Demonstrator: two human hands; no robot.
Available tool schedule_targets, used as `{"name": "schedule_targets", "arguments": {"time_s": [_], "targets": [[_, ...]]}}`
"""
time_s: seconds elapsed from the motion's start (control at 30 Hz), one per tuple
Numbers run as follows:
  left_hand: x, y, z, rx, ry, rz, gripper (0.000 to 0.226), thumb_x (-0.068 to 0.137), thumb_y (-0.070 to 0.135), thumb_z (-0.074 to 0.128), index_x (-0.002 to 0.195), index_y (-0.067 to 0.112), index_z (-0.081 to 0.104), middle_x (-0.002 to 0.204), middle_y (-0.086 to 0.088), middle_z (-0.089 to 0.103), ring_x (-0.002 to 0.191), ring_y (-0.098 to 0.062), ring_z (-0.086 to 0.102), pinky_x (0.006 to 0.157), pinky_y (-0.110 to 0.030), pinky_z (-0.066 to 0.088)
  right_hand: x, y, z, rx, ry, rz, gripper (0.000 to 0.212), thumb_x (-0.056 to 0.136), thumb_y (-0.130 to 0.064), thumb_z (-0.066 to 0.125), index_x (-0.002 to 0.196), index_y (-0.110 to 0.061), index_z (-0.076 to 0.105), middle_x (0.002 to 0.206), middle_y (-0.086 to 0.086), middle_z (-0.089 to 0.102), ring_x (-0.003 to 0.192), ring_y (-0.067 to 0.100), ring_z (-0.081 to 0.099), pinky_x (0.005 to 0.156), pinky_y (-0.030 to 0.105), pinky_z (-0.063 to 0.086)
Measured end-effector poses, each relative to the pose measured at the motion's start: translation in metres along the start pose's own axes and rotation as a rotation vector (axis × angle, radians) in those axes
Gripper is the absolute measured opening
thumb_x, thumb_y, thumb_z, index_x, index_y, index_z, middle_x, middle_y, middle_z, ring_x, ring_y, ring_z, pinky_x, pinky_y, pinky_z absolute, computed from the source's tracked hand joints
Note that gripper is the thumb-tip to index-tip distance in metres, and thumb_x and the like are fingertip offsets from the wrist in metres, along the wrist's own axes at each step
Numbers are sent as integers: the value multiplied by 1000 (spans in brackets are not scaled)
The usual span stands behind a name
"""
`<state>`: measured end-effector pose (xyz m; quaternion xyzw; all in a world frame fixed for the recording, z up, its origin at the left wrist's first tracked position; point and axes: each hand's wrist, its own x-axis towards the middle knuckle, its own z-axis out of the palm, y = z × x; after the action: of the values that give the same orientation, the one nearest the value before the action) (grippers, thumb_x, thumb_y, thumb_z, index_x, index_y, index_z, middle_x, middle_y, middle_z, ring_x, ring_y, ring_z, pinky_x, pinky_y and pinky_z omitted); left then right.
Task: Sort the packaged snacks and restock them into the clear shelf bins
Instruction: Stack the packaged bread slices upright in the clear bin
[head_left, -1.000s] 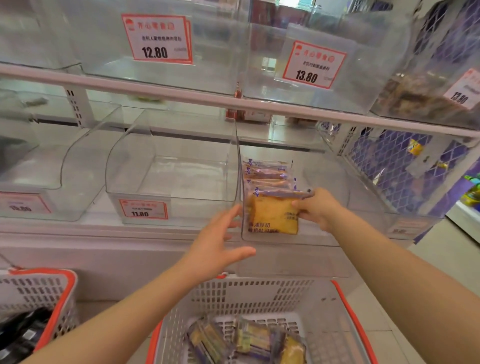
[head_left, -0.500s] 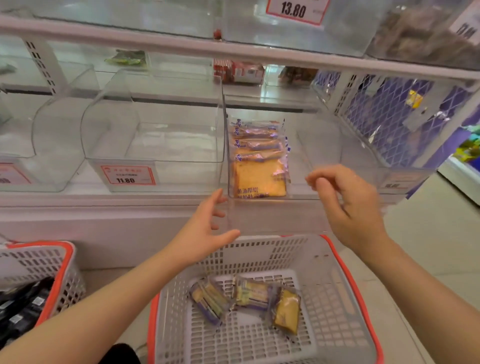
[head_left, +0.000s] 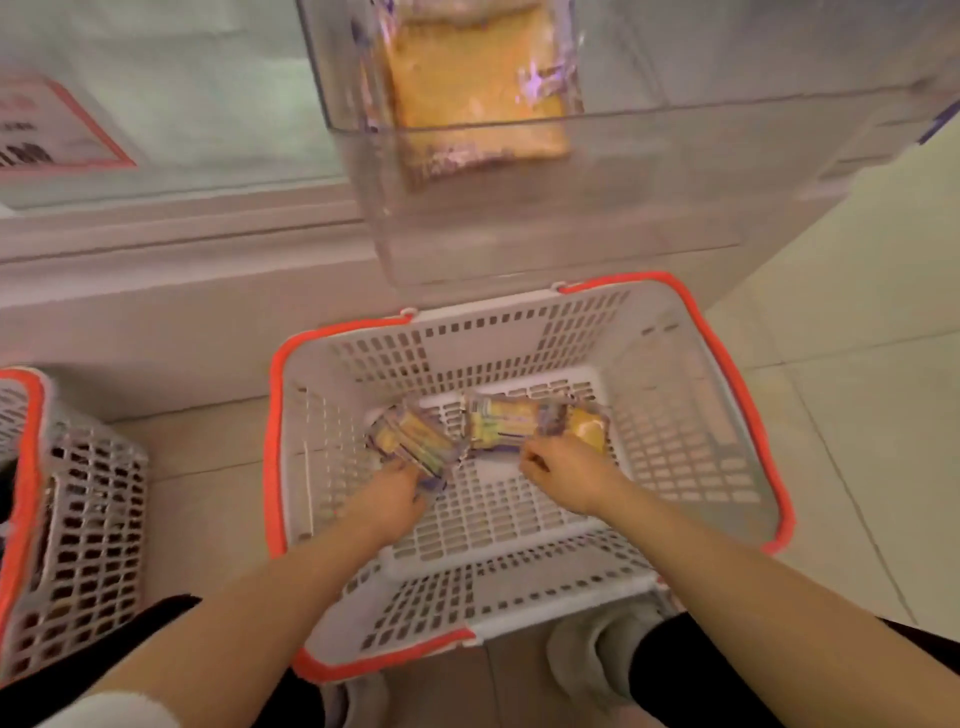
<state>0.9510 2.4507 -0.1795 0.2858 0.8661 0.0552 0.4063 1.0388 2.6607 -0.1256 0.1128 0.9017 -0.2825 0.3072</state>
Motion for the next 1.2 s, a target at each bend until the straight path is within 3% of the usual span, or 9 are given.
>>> {"name": "schedule_targets", "arguments": {"time_s": [0.2,0.33,0.47,0.57,0.7,0.83,1.0,1.07,1.2], "targets": [[38,12,43,328,0,-75,42,97,11,35,138,8,26,140,-11,29,129,-28,33,93,-36,43,-1,31,40,372,-21,218,31,98,-22,42,95,6,57,95,25,61,88,38,59,76,42,50],[70,20,52,421,112,-112,38,98,14,33,134,5,31,136,-14,38,122,-28,43,84,-36,46,3,47,47,527,92,346,20,95,-17,47,79,-11,58,83,6,64,66,12,59,51,10,42],[103,21,42,299,52,-261,30,95,25,46,119,8,51,101,-8,63,88,-23,65,56,-29,44,4,48,48,540,114,356,20,93,-16,48,76,-15,58,78,5,64,68,17,59,59,21,46],[110,22,37,326,14,-249,22,92,7,44,103,11,63,85,-2,67,82,-20,67,58,-29,45,4,40,48,477,105,301,20,94,-18,47,83,-8,61,86,11,67,77,24,62,71,30,49],[90,33,30,311,16,-40,26,89,9,45,113,11,55,94,-5,69,85,-25,67,67,-35,51,4,28,53,490,176,241,22,94,-18,48,93,-1,62,91,15,66,84,29,62,76,37,50],[41,46,16,170,135,255,22,96,35,35,100,21,52,91,-3,67,83,-25,64,64,-32,48,3,2,60,635,272,219,33,88,-33,61,115,-19,50,100,-10,55,94,12,58,79,24,45],[-9,64,-3,-286,186,405,20,96,24,43,81,17,55,83,-3,62,78,-20,58,69,-31,43,-15,-12,54,830,478,188,46,84,-35,66,121,-28,41,97,-18,55,83,-9,56,74,13,47],[-19,66,-7,-286,181,490,21,97,27,42,85,16,55,86,3,60,78,-12,54,70,-28,42,-23,-10,50,897,422,90,43,87,-34,61,126,-32,42,110,-17,55,95,-13,54,87,14,46],[-38,68,-27,-87,219,633,21,96,30,44,81,18,50,78,10,45,77,-10,48,68,-28,39,-44,-9,37,879,294,-157,28,91,-24,56,116,-35,55,127,-9,47,112,11,53,89,30,50]]}}
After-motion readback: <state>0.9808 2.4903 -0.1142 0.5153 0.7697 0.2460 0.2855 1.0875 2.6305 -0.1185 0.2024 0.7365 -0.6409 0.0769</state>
